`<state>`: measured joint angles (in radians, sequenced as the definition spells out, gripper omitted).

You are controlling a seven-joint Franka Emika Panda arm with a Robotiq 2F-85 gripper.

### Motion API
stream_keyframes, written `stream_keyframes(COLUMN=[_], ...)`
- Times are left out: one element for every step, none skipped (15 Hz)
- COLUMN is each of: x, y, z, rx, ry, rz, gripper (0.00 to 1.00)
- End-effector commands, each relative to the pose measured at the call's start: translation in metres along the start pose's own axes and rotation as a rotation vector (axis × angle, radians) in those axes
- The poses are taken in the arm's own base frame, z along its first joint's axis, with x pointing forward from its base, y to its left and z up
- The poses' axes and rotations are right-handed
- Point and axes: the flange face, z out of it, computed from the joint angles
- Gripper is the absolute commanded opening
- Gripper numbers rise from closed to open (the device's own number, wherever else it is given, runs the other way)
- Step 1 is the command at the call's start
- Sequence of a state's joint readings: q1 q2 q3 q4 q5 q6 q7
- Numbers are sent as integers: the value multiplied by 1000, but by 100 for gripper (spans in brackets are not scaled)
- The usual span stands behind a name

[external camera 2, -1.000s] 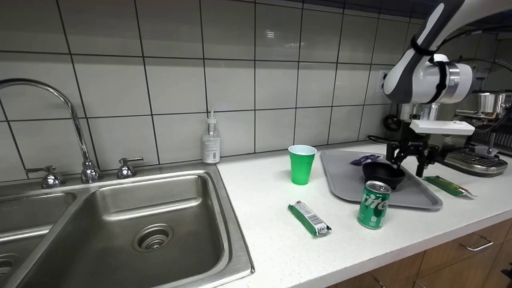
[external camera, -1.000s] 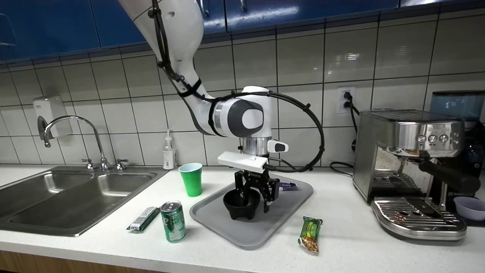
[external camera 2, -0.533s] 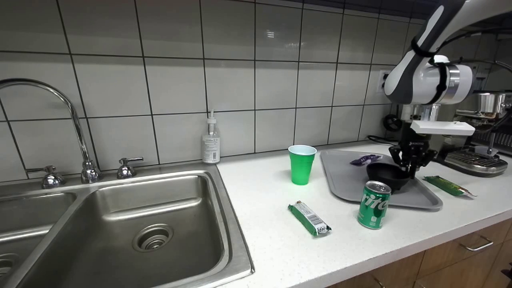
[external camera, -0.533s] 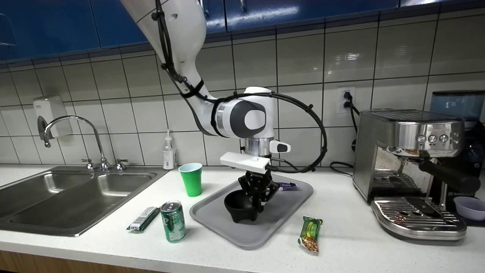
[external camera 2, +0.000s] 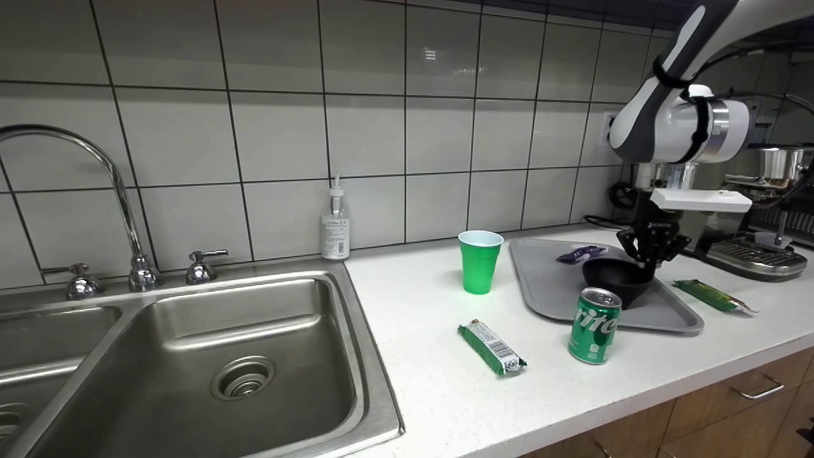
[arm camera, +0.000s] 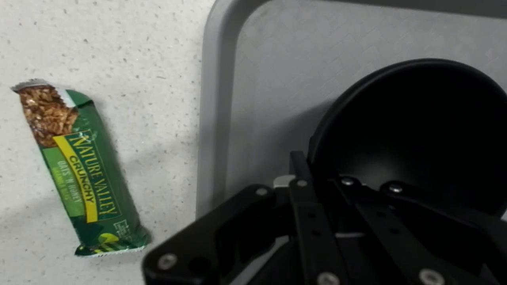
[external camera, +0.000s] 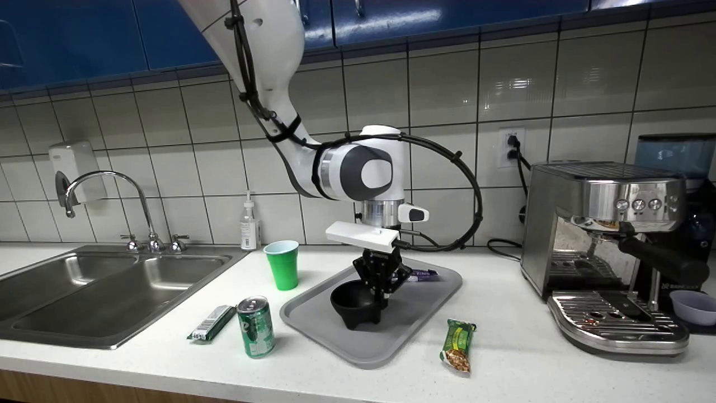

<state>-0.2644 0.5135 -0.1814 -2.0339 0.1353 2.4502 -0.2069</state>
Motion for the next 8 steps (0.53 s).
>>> stream_keyframes(x=[4, 5, 6, 8, 10, 13, 16, 19], y=[3, 5, 8, 12, 17, 22, 29, 35], z=[-5, -9, -12, -16, -20, -24, -29, -33], rx=[13, 15, 17, 16, 19, 19, 19, 19], ry=[13, 17, 20, 26, 32, 41, 52, 63], rz=[14, 22, 29, 41, 55, 70, 90, 110], gripper=[2, 2, 2, 2, 2, 2, 2, 2])
